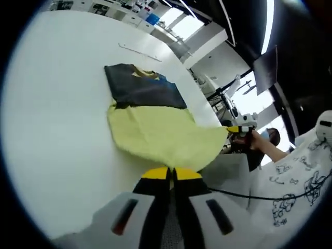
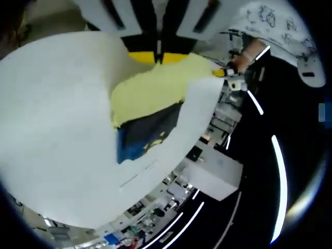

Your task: Fold the garment on the visible template until the final outline fits inside the template.

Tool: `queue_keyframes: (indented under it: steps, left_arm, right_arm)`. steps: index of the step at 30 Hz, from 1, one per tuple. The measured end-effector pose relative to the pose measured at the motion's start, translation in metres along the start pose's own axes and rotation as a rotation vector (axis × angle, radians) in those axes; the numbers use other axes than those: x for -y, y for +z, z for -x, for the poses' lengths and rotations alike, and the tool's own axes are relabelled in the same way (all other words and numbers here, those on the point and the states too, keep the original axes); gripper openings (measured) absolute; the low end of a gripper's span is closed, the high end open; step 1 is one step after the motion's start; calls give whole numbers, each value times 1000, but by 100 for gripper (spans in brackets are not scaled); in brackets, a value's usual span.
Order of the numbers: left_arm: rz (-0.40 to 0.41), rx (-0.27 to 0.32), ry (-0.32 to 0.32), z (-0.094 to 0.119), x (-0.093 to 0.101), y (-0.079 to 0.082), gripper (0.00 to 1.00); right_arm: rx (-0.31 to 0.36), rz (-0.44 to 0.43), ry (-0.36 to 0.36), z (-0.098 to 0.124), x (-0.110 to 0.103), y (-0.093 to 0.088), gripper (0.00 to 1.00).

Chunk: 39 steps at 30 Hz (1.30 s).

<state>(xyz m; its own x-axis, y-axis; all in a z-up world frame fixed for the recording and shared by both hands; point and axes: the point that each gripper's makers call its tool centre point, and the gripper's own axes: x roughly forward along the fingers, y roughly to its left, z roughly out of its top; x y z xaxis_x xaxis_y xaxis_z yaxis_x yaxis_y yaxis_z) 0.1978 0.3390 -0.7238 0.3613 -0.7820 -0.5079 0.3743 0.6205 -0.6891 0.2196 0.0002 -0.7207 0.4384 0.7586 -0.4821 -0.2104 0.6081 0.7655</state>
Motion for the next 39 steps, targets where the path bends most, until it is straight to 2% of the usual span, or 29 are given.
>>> queue_keyframes:
  steps: [2,6,8,15,24,31,34,39]
  left_arm:
    - [-4,28,-12,-1,0,15,0]
    - [0,96,-42,-3,-3,49,0]
    - [1,133,-37,-4,-9,64,0]
    - [2,208,-45,-18,-23,111,0]
    - [9,264,-31,-36,-44,147,0]
    - [40,315,-16,-50,-72,176,0]
    - [77,342,-13,-58,-86,188,0]
    - [124,354,9,-77,-107,195,0]
  right_arm:
    - [13,-3,7,-1,-1,8,0]
    - [60,-19,36,-6,-3,35,0]
    - [78,-25,45,-10,-3,49,0]
    - [103,-4,46,-33,0,93,0]
    - [126,21,30,-59,12,143,0]
    - [157,30,17,-83,23,178,0]
    - [167,31,17,-97,28,193,0]
    - [147,36,-16,-120,47,207,0]
